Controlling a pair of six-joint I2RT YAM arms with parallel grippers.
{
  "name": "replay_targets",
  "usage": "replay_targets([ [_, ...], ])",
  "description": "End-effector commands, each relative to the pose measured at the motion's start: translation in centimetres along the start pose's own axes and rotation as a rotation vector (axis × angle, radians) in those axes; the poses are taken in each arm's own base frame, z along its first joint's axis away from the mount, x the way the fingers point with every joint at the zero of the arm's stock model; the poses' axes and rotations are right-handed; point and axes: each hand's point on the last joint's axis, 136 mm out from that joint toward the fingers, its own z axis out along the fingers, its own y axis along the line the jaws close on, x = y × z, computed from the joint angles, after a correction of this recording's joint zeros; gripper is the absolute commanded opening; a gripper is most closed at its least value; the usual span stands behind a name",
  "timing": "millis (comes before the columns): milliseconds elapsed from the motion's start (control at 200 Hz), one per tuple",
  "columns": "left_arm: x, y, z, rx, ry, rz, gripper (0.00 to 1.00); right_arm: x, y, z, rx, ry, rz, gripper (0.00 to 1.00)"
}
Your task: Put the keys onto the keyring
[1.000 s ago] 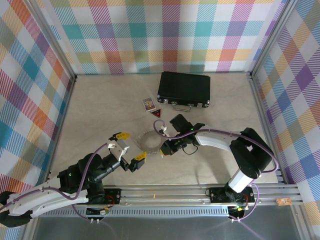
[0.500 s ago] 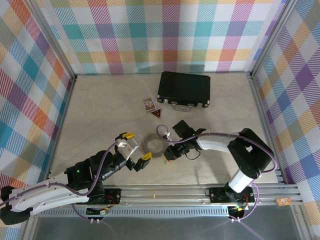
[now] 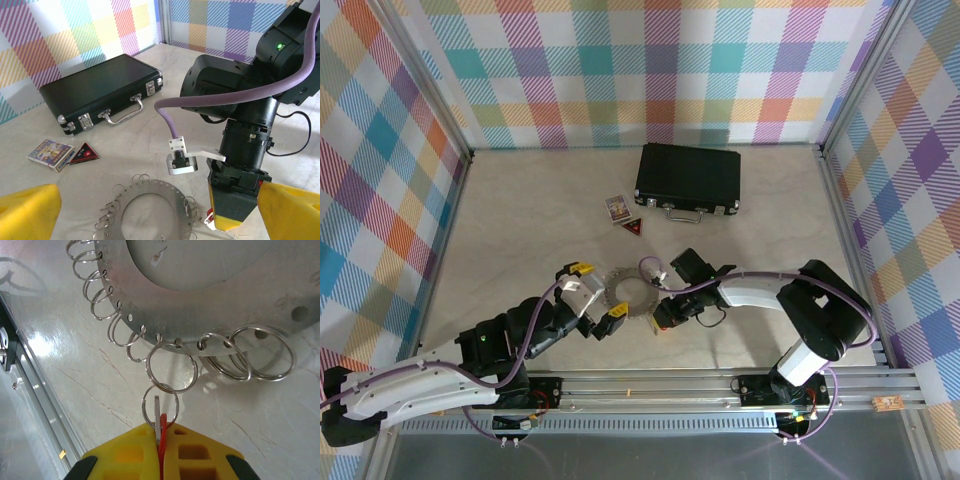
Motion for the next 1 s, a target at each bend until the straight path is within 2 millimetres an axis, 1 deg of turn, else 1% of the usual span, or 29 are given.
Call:
replay_targets([
  [0, -1.7, 0.1, 0.0, -0.006, -0.046, -0.009, 1.00, 0.8, -0.5, 0.1, 0.017, 0.006, 0.015, 0.01],
  [190, -1.4, 0.1, 0.4, -0.020, -0.038, -0.017, 1.00, 1.0, -0.8, -0.2, 0.044, 0.002, 0.014, 0.09],
  [265, -1.5, 0.3, 0.5, -0.030, -0.039, -0.032, 1.00, 1.1, -1.1, -0.5, 0.067, -0.002, 0.016, 0.14],
  [435, -1.5, 0.4, 0.6, -0.041, -0.032, -0.050, 1.00, 0.8, -0.8, -1.4, 0.081, -0.032, 0.008, 0.34],
  [590, -1.7, 0.6, 0.6, -0.049, -0.036, -0.062, 1.00, 0.3, -0.2, -2.8, 0.101, -0.076, -0.014, 0.43],
  [660, -1.9, 0.9, 0.6, -0.067, -0.045, -0.074, 1.00, -0.2, 0.2, -3.9, 0.119, -0.115, -0.030, 0.47],
  [735, -1.9, 1.4, 0.6, -0.096, -0.047, -0.087, 1.00, -0.8, 0.5, -5.4, 0.151, -0.172, -0.053, 0.54],
  [805, -1.8, 2.0, 0.7, -0.139, -0.045, -0.098, 1.00, -1.6, 0.9, -7.3, 0.190, -0.249, -0.089, 0.60],
  [875, -1.4, 3.1, 0.8, -0.207, -0.040, -0.111, 1.00, -2.5, 0.9, -9.5, 0.251, -0.343, -0.119, 0.68],
  [915, -0.9, 3.8, 1.0, -0.252, -0.034, -0.119, 1.00, -3.0, 0.8, -10.8, 0.290, -0.401, -0.134, 0.73],
  [995, 0.0, 5.4, 1.4, -0.331, -0.013, -0.157, 1.00, -3.8, 0.5, -13.8, 0.376, -0.526, -0.159, 0.92],
])
